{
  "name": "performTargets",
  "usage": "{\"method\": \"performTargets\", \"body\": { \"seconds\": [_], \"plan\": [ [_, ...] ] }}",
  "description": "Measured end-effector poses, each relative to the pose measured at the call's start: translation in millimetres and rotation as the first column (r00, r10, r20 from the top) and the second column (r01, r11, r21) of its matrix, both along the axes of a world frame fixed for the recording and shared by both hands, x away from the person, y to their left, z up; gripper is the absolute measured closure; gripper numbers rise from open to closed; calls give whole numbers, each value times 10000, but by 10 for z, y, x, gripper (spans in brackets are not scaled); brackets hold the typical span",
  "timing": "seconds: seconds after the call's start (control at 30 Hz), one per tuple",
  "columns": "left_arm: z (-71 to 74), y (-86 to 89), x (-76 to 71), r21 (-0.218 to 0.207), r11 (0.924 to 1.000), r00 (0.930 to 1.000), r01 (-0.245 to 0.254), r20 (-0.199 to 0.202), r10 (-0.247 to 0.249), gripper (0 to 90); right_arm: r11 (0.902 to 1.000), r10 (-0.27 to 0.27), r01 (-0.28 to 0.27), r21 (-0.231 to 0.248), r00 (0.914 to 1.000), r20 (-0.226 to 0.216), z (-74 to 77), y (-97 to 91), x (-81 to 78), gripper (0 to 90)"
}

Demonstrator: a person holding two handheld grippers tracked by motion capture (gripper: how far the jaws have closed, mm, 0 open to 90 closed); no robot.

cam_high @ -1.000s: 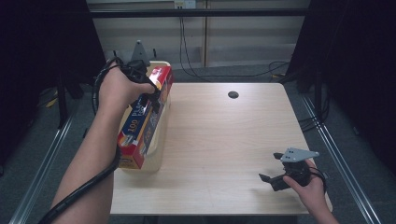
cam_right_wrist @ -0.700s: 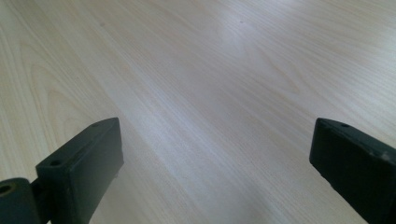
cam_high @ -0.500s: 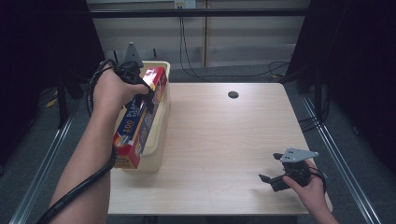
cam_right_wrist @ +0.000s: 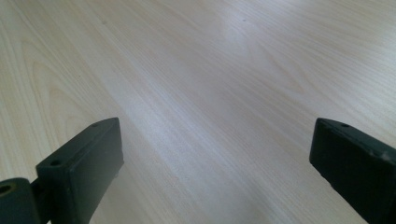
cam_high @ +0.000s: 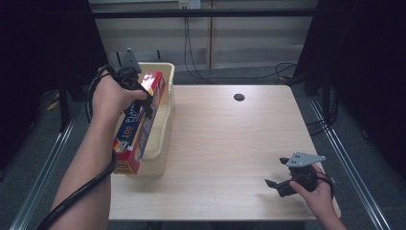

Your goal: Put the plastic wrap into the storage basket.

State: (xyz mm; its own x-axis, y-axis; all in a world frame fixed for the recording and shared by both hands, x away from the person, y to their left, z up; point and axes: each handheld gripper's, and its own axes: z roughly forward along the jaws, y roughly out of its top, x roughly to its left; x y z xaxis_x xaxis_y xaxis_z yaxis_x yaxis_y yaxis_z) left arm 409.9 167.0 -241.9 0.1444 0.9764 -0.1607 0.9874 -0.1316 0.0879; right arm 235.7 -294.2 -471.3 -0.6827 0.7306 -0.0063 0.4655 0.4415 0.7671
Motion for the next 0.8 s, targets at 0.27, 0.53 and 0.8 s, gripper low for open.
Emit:
{"method": "performTargets", "body": {
  "seconds": [0.27, 0.53, 0.8],
  "plan": [
    [-76, 37, 6, -19, 10000, 9999, -88, -53, 88, 409, 10000, 7, -7, -20, 10000, 2, -1, 3, -2, 28],
    [-140, 82, 16, 37, 9999, 9998, -160, -121, 161, 409, 10000, 34, -34, -27, 10000, -4, -4, 5, 0, 28],
    [-209, 113, 26, 30, 9997, 9996, -240, -149, 240, 408, 10000, 72, -72, -34, 10000, -48, -8, 9, -1, 28]
  ]
}}
